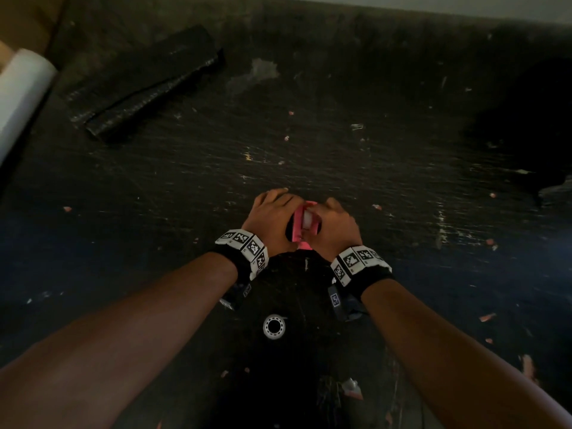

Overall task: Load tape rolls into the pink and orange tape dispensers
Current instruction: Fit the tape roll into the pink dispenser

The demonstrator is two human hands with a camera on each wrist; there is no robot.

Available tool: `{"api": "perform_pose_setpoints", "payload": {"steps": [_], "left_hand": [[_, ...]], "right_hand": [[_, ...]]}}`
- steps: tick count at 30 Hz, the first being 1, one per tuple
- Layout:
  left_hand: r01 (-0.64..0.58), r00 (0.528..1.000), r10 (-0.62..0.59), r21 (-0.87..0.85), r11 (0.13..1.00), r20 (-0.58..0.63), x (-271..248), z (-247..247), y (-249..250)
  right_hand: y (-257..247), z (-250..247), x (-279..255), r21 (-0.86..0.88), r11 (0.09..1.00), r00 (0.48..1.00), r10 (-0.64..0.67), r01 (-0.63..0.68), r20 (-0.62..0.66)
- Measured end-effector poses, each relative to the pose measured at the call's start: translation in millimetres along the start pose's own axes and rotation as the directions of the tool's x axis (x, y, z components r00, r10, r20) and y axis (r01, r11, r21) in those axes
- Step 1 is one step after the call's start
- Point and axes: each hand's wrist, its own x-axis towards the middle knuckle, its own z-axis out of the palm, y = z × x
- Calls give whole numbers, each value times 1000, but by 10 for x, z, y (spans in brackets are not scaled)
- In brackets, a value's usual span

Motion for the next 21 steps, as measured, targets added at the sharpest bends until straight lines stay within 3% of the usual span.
{"api": "perform_pose_setpoints", "payload": {"steps": [11, 21], "left_hand": [[3, 999, -3, -2, 1000, 33, -7, -32, 9], [-8, 999, 8, -15, 1000, 42, 2, -62, 23]], "right_hand": [[97, -96, -35, -17, 987, 987, -159, 158, -38], [95, -165, 9, -34, 987, 987, -158, 156, -41]]}}
